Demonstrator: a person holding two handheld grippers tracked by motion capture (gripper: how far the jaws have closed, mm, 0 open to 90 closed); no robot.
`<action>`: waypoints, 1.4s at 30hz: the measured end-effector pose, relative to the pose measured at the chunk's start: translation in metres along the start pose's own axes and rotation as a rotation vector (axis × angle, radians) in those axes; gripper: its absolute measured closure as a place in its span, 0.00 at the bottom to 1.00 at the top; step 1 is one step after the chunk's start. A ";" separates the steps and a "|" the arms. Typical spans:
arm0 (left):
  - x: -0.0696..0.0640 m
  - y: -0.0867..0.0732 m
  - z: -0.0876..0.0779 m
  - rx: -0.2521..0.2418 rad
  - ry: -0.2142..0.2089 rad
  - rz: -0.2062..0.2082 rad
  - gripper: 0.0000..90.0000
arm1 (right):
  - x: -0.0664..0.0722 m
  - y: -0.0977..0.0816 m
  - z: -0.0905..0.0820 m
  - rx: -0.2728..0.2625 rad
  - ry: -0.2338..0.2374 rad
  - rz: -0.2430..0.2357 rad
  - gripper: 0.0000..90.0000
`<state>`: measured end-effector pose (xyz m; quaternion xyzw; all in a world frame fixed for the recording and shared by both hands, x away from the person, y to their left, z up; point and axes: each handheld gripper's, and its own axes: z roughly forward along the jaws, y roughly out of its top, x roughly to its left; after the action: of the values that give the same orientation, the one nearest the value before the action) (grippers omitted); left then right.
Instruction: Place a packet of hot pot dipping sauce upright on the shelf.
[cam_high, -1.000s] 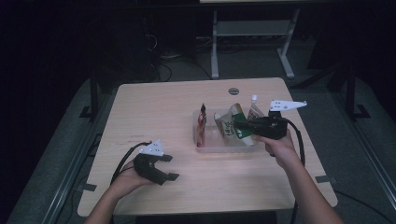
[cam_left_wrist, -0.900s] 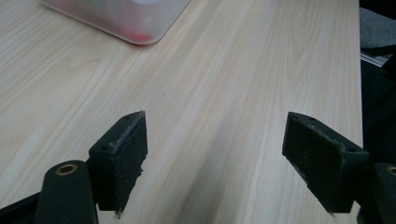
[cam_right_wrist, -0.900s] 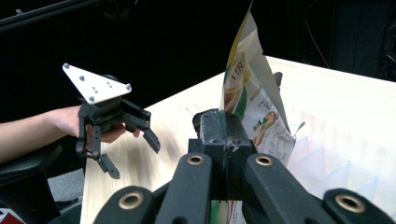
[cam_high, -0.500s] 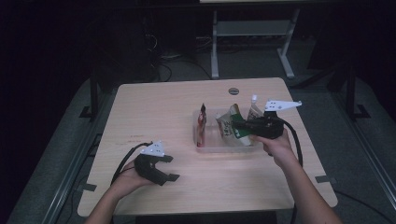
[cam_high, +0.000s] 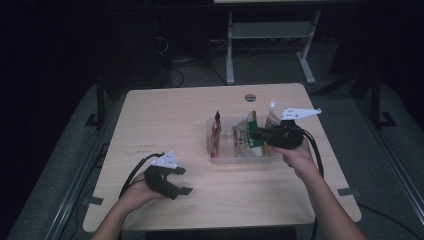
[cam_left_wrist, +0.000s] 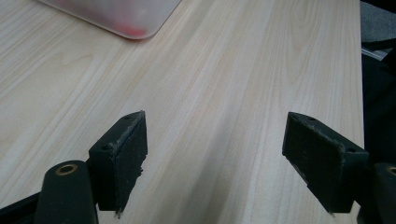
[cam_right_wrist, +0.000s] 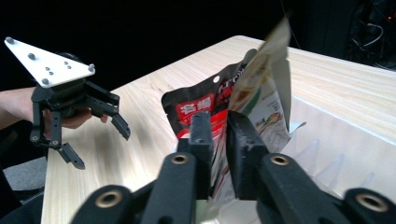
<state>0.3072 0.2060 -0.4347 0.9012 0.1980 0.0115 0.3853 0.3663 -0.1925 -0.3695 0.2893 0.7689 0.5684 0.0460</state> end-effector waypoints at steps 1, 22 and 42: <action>0.000 0.000 0.000 -0.001 -0.001 0.000 0.24 | 0.000 0.000 -0.001 -0.001 -0.001 -0.002 0.85; -0.002 -0.001 -0.001 -0.003 -0.001 -0.011 0.24 | 0.026 -0.007 -0.041 0.037 -0.040 -0.063 0.77; -0.007 -0.002 -0.002 0.026 0.003 0.013 0.24 | 0.041 -0.056 -0.022 0.239 -0.040 -0.097 0.56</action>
<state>0.2999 0.2066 -0.4340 0.9074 0.1927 0.0129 0.3732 0.3017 -0.2008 -0.4014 0.2665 0.8430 0.4641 0.0541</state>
